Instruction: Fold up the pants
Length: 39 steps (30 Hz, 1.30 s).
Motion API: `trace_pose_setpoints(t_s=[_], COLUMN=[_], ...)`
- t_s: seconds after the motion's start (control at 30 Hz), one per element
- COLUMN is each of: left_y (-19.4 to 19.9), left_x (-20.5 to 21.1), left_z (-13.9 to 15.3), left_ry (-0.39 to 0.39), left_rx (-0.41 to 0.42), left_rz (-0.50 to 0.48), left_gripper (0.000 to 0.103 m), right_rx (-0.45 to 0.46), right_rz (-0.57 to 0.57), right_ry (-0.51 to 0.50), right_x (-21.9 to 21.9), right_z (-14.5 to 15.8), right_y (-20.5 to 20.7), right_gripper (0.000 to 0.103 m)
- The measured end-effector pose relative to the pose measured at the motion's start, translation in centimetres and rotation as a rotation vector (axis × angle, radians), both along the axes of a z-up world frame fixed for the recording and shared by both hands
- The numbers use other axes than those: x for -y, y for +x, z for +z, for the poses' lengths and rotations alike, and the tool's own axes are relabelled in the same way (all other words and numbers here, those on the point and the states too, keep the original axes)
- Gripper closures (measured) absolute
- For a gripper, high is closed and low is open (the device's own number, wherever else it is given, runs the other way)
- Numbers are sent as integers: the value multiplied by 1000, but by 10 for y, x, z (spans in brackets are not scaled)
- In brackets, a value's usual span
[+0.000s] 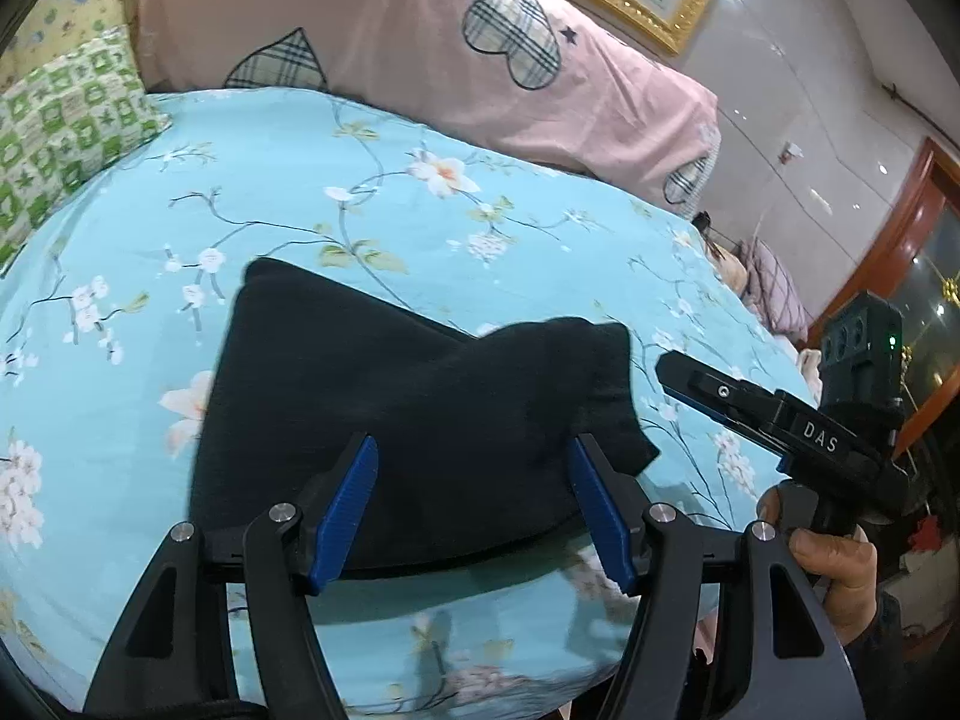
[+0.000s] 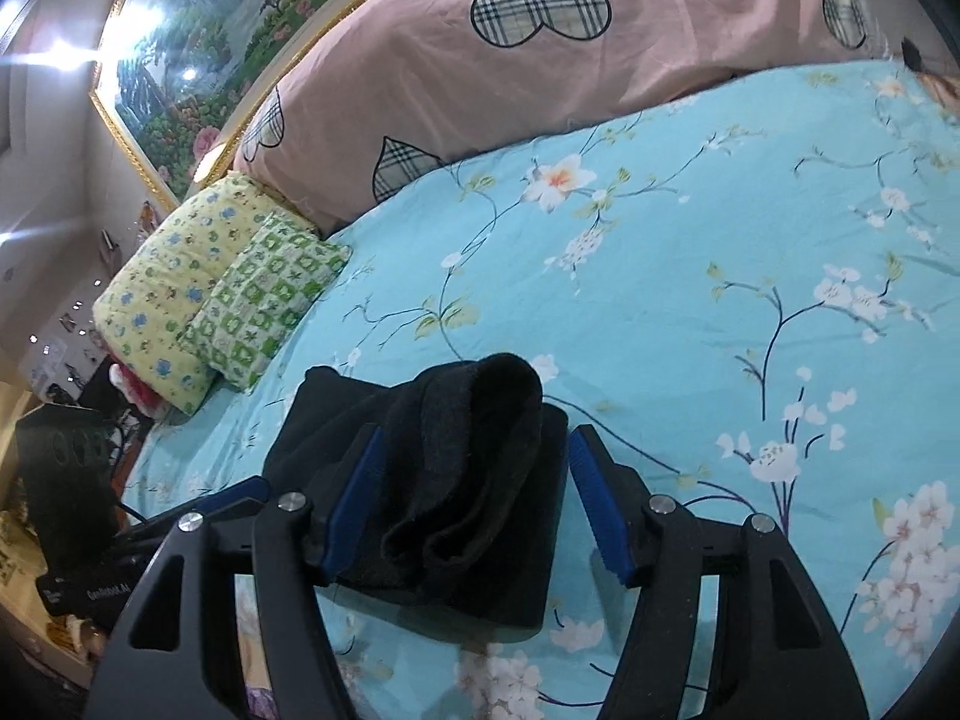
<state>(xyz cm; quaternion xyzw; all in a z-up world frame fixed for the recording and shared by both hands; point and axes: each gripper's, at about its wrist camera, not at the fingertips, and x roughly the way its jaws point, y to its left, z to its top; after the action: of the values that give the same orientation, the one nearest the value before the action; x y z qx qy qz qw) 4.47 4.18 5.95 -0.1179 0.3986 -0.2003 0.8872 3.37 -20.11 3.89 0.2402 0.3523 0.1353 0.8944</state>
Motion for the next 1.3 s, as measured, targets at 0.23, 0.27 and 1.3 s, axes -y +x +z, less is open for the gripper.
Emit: trace_pose_setpoints(t_s=[0.23,0.27,1.3], left_y=[6,8,59], left_x=[-24,-28,-58], left_z=[4,4,-34], left_ry=[10,10,-4], left_rx=[2,2,-115], left_rz=[70,82,125], left_gripper=[34,34,27], right_rx=[-22,-24,-140], right_rz=[6,6,16], right_ry=[-5,-8,4], right_x=[-9,-10,-24], right_z=[-2,-2,-33], right_y=[5,5,20], right_gripper=[38,37,33])
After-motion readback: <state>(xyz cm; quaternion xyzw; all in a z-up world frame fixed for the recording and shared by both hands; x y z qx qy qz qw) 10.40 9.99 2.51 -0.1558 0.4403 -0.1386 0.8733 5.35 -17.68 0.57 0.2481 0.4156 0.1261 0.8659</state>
